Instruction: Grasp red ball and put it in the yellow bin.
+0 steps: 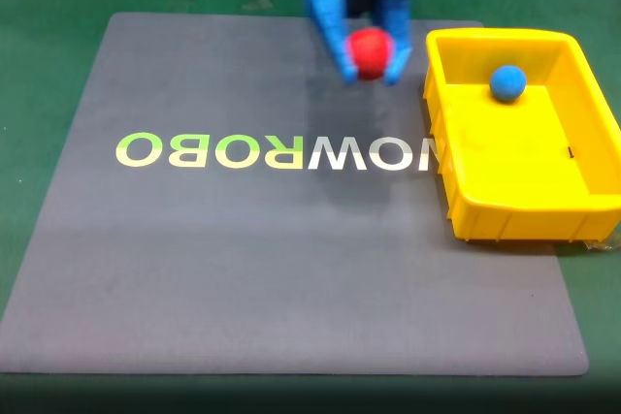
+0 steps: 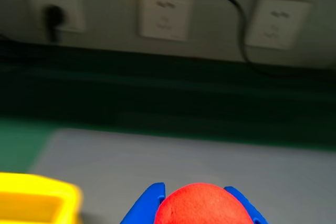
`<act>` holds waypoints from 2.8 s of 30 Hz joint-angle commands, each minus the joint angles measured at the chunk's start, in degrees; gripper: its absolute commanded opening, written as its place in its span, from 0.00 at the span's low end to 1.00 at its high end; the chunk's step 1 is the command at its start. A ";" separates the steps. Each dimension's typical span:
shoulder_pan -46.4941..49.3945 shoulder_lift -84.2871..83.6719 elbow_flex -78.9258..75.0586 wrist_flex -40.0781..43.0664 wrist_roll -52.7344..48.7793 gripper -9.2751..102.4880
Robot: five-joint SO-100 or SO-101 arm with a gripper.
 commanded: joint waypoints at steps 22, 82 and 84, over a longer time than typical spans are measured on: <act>-21.36 13.71 12.48 -0.62 4.31 0.08; -3.69 67.50 36.74 39.02 6.86 0.08; -3.08 72.25 40.87 41.48 6.94 0.08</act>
